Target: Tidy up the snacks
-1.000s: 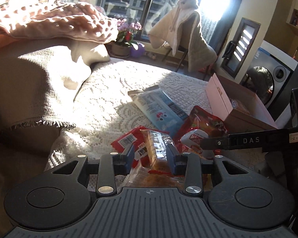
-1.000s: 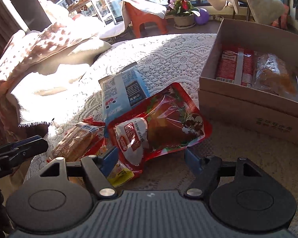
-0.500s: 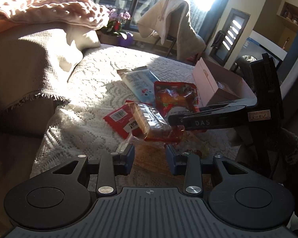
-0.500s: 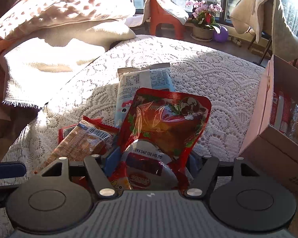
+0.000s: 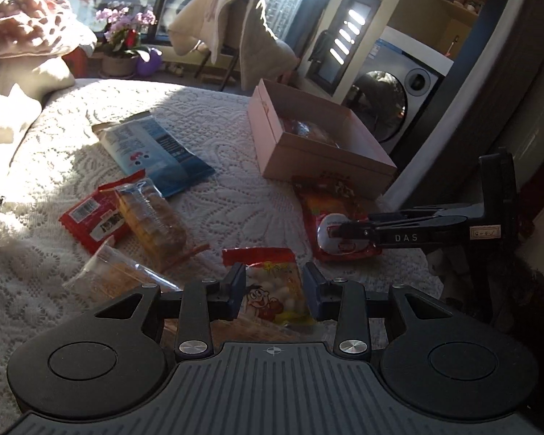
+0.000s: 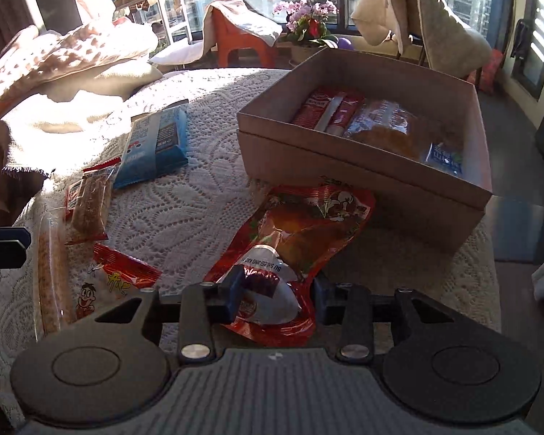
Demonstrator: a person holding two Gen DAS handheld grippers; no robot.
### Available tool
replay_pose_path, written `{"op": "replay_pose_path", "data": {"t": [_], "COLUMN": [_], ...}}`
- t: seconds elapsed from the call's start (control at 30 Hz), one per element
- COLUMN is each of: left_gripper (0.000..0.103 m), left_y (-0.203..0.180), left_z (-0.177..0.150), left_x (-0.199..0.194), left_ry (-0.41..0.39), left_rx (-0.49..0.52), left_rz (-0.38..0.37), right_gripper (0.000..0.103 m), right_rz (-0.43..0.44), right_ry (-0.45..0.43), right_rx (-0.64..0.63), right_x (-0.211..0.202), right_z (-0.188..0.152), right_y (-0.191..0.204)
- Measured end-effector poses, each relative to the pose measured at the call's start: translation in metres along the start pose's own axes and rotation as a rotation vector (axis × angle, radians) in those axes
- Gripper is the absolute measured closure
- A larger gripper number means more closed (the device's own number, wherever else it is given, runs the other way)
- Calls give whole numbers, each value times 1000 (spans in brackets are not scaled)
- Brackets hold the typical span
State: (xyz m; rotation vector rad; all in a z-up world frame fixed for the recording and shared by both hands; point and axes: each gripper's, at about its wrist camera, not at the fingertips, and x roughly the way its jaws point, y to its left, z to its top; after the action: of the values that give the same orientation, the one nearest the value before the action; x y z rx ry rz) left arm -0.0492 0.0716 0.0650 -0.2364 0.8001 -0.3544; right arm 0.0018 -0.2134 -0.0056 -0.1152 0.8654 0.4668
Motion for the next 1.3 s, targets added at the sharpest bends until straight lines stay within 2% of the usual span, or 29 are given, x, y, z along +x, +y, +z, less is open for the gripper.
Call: {"op": "replay_pose_path", "data": {"t": [0.03,0.1,0.23,0.33,0.43,0.53,0.63,0.73,0.83,0.9,1.1,1.23,1.3], "left_gripper": [65,64,63,62,57,57,59,59,55,51,54,54,54], "left_y": [-10,-29,-55,-60,-51,-35,-22,-18,-22,-27,-42,-54,-60], "left_z": [-1,-3,-11,-18,-16,-8,0,3,2,0,0,5,7], "left_x": [8,21,44,56,55,53,51,52,64,70,66,53,52], "left_ry": [22,56,106,137,125,111,109,116,143,148,121,49,38], "left_rx": [34,102,253,345,348,287,188,114,108,119,166,203,222], "left_rz": [-1,28,167,275,318,362,323,244,174,154,192,230,220], "right_gripper": [44,31,23,17,13,11,11,11,11,10,10,10,10], "right_rz": [-18,-51,-50,-30,-47,-42,-43,-44,-43,-42,-42,-39,-36], "right_ry": [-14,-46,-89,-118,-149,-150,-154,-154,-154,-154,-154,-156,-157], "right_rx": [3,1,23,64,41,48,50,51,51,51,51,55,59], "right_x": [-1,-1,2,7,8,9,7,8,8,8,8,8,8], "right_z": [-4,-14,-26,-33,-38,-38,-40,-40,-39,-40,-40,-39,-39], "right_y": [-4,-7,-9,-9,-3,-3,-2,-2,-2,-2,-2,-2,-2]}}
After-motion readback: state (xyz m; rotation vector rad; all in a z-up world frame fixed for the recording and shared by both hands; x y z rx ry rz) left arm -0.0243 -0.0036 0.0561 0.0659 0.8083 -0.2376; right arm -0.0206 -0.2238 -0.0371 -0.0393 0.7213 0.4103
